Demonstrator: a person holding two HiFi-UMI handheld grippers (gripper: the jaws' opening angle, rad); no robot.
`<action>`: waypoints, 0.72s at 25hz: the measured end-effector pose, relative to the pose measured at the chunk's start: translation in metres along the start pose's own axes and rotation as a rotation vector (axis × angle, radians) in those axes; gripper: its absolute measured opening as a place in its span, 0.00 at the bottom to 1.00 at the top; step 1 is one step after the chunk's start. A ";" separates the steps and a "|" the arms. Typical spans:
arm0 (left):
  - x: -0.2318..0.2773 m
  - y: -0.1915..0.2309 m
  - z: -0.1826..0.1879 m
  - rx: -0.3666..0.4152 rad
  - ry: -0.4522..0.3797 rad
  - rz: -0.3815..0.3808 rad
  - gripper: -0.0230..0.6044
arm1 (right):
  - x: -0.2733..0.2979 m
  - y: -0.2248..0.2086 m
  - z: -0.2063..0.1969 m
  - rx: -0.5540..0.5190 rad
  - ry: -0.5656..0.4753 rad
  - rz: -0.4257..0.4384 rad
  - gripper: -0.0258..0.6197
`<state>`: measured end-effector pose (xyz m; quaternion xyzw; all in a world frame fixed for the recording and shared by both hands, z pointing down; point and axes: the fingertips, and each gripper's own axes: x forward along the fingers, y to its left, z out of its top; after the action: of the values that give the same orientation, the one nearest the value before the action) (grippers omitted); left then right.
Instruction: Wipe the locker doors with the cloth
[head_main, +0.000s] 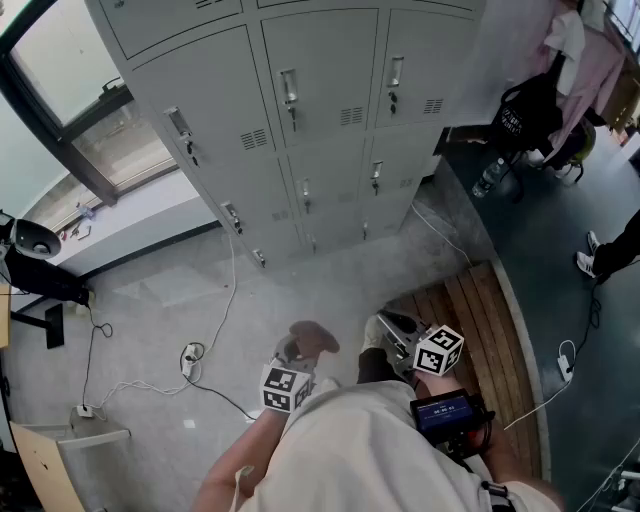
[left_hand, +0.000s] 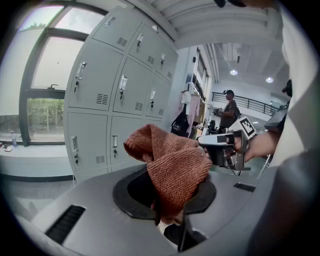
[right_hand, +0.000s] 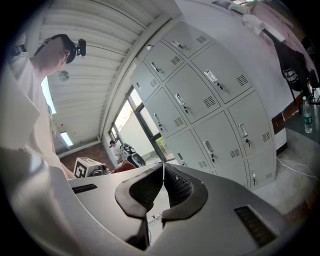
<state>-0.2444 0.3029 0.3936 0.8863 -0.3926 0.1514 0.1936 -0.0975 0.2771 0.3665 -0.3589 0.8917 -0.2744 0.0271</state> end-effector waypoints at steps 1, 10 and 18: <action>0.008 0.004 0.005 0.000 0.002 0.006 0.15 | 0.004 -0.009 0.007 0.000 0.001 0.004 0.07; 0.116 0.027 0.072 0.010 -0.005 0.054 0.15 | 0.043 -0.113 0.078 0.006 0.000 0.041 0.07; 0.209 0.041 0.144 0.018 -0.019 0.080 0.15 | 0.068 -0.183 0.141 0.008 -0.005 0.121 0.07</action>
<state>-0.1237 0.0778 0.3645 0.8729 -0.4283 0.1542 0.1754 0.0015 0.0579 0.3504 -0.3049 0.9106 -0.2752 0.0471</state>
